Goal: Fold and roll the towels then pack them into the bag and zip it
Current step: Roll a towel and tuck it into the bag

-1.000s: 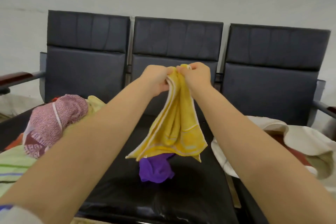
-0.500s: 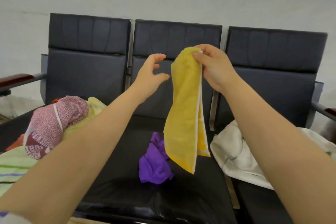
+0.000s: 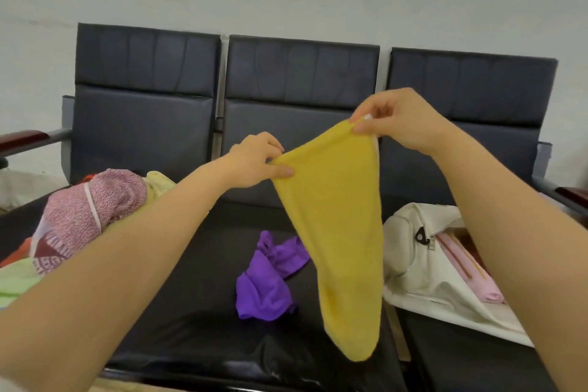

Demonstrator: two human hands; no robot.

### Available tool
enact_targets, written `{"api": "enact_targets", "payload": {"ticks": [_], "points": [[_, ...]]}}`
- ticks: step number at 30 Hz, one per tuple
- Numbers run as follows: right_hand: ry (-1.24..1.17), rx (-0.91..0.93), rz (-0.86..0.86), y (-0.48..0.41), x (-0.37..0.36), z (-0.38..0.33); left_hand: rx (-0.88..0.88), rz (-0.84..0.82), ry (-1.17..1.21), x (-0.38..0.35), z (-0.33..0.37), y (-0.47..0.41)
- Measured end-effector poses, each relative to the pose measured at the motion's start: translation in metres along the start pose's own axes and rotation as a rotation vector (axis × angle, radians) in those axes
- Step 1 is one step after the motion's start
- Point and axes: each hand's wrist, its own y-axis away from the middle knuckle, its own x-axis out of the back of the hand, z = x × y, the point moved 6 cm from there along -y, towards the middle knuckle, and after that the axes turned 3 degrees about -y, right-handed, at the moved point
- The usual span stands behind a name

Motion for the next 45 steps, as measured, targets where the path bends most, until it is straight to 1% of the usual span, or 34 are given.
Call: {"api": "enact_targets", "payload": {"ticks": [1,2,3,4,5,6,7,8,9,10,11,12,13,14,16,18,19,21,23,25,28,30,31,33,35,36,38,40,41,43,45], "points": [[0.108,-0.035,-0.079,0.002,-0.003,0.002,0.038,0.012,-0.106,0.006,-0.002,-0.002],[0.222,-0.052,-0.112,0.002,-0.005,0.005,0.058,0.070,-0.245,0.015,-0.001,-0.003],[0.297,-0.046,-0.070,0.001,-0.003,0.007,0.059,0.199,-0.390,0.027,0.006,-0.001],[0.311,-0.037,0.016,0.001,0.002,0.008,0.035,0.360,-0.476,0.041,0.016,0.001],[0.284,-0.036,0.075,0.001,0.008,0.009,0.004,0.483,-0.427,0.054,0.024,0.004],[0.266,-0.044,0.073,0.001,0.010,0.011,-0.009,0.510,-0.280,0.062,0.024,0.005],[0.273,-0.060,0.035,0.002,0.010,0.012,-0.004,0.434,-0.106,0.064,0.022,0.002],[0.293,-0.070,0.022,0.003,0.011,0.014,0.017,0.319,0.005,0.063,0.021,-0.001],[0.287,-0.063,0.063,0.003,0.014,0.015,0.043,0.268,-0.033,0.061,0.020,-0.002],[0.260,-0.050,0.126,0.002,0.018,0.014,0.072,0.301,-0.118,0.064,0.019,-0.002],[0.230,-0.038,0.173,0.002,0.019,0.012,0.076,0.400,-0.197,0.070,0.020,-0.002],[0.205,-0.033,0.199,0.002,0.018,0.011,0.063,0.507,-0.202,0.076,0.022,0.001],[0.185,-0.034,0.217,0.002,0.017,0.009,0.037,0.574,-0.137,0.079,0.025,0.004],[0.171,-0.038,0.234,0.002,0.017,0.008,0.027,0.588,-0.034,0.079,0.025,0.005],[0.155,-0.046,0.233,0.003,0.018,0.005,0.023,0.541,0.112,0.075,0.021,0.005],[0.152,-0.065,0.190,0.005,0.017,0.005,0.020,0.505,0.221,0.072,0.018,0.009],[0.117,-0.078,0.168,0.006,0.017,0.006,0.018,0.496,0.312,0.072,0.016,0.011],[-0.038,-0.106,0.141,0.009,0.016,0.009,0.028,0.470,0.487,0.072,0.013,0.013],[-0.114,-0.125,0.143,0.010,0.018,0.012,0.059,0.416,0.565,0.071,0.012,0.013],[-0.121,-0.191,0.127,0.009,0.021,0.019,0.121,0.345,0.569,0.070,0.008,0.008],[-0.085,-0.326,0.050,0.005,0.014,0.032,0.216,0.198,0.572,0.059,0.001,0.000],[-0.114,-0.389,0.067,0.001,0.004,0.041,0.256,0.164,0.572,0.048,-0.001,-0.008],[-0.163,-0.405,0.107,-0.002,-0.001,0.044,0.265,0.192,0.572,0.044,-0.001,-0.012],[-0.236,-0.389,0.242,-0.008,-0.006,0.051,0.254,0.319,0.595,0.041,0.000,-0.021],[-0.220,-0.329,0.362,-0.011,-0.005,0.056,0.222,0.445,0.635,0.042,0.001,-0.026],[-0.204,-0.299,0.396,-0.010,-0.005,0.057,0.201,0.481,0.633,0.043,0.001,-0.026],[-0.193,-0.265,0.423,-0.001,-0.006,0.061,0.150,0.489,0.626,0.038,0.003,-0.022],[-0.148,-0.249,0.395,0.015,-0.010,0.068,0.102,0.441,0.605,0.023,0.000,-0.012],[-0.085,-0.238,0.352,0.026,-0.015,0.073,0.074,0.407,0.570,0.012,-0.002,-0.004],[0.046,-0.236,0.218,0.054,-0.033,0.086,0.013,0.307,0.470,-0.021,-0.008,0.018],[0.134,-0.258,0.045,0.089,-0.060,0.103,-0.031,0.164,0.379,-0.068,-0.014,0.047]]}}
